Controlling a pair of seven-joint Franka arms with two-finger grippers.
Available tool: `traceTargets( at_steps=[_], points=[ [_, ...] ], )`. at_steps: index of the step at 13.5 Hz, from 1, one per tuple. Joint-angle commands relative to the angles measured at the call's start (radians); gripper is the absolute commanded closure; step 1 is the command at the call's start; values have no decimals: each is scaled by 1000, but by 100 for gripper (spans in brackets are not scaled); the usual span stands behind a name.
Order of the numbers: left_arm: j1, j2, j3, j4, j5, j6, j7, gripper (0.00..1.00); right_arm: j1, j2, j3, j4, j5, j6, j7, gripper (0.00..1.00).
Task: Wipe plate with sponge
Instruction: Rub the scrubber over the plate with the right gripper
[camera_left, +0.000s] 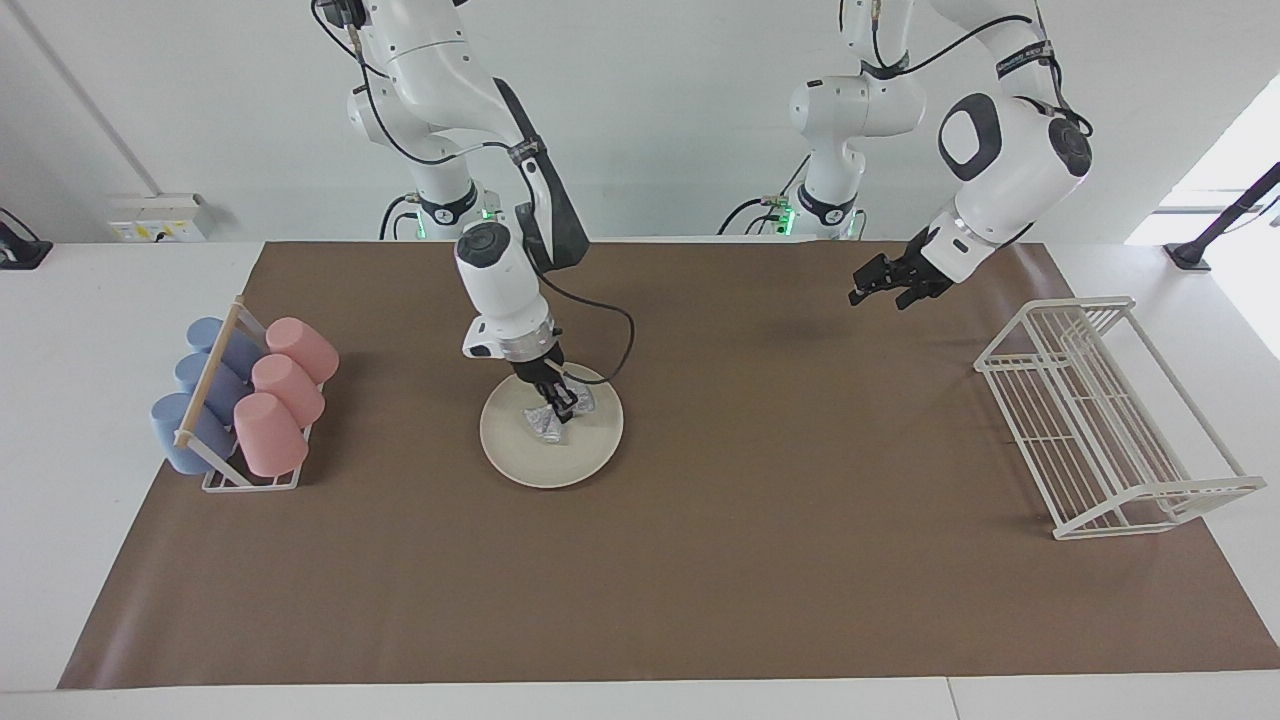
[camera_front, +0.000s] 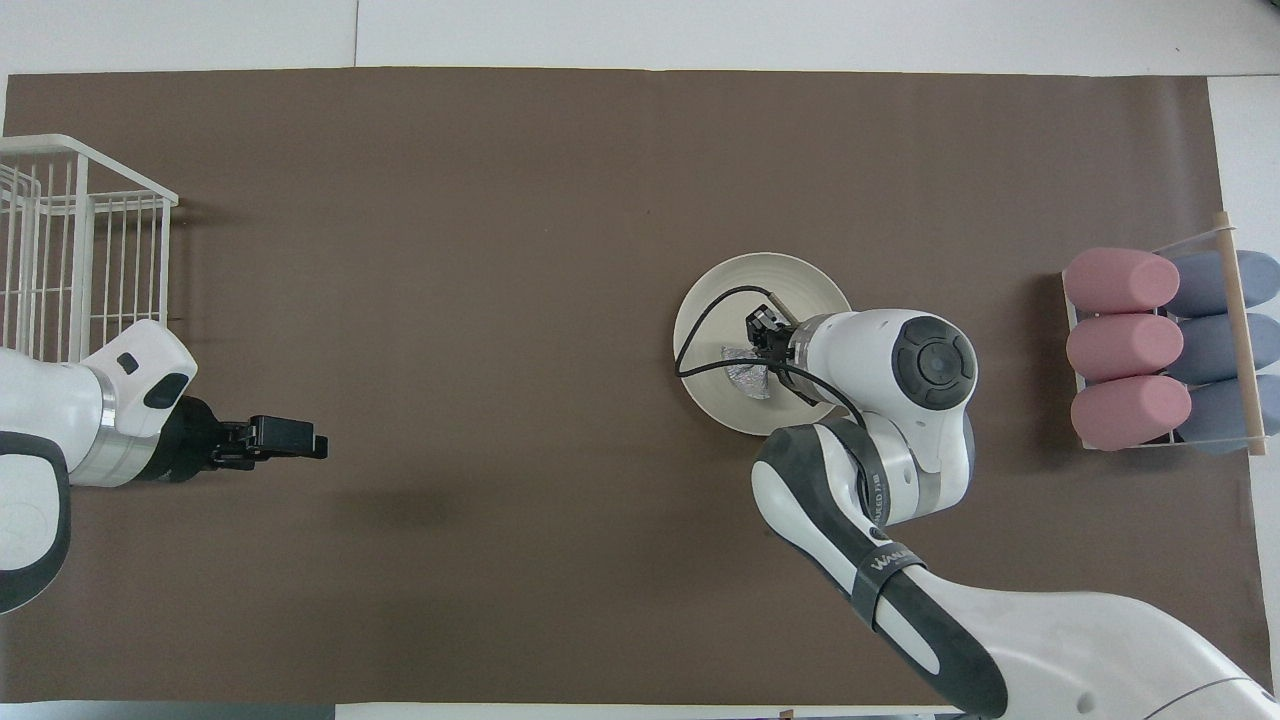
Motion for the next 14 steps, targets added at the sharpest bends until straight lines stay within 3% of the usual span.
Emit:
traceTargets(
  at_steps=[1,6,10,14],
  points=[
    [5,11,-3,15,21,8,-16,0,-51,51,4,-7,9,24,-93,100],
    [5,11,-3,15,21,8,-16,0,-17,48,5,-9,10,24,-19,100],
    [7,11,-1,17,21,9,-16,0,90,59,5,-10,10,29,165,100],
    [7,11,-1,21,21,20,-23,0,106,64,5,-6,9,60,213,100]
  ],
)
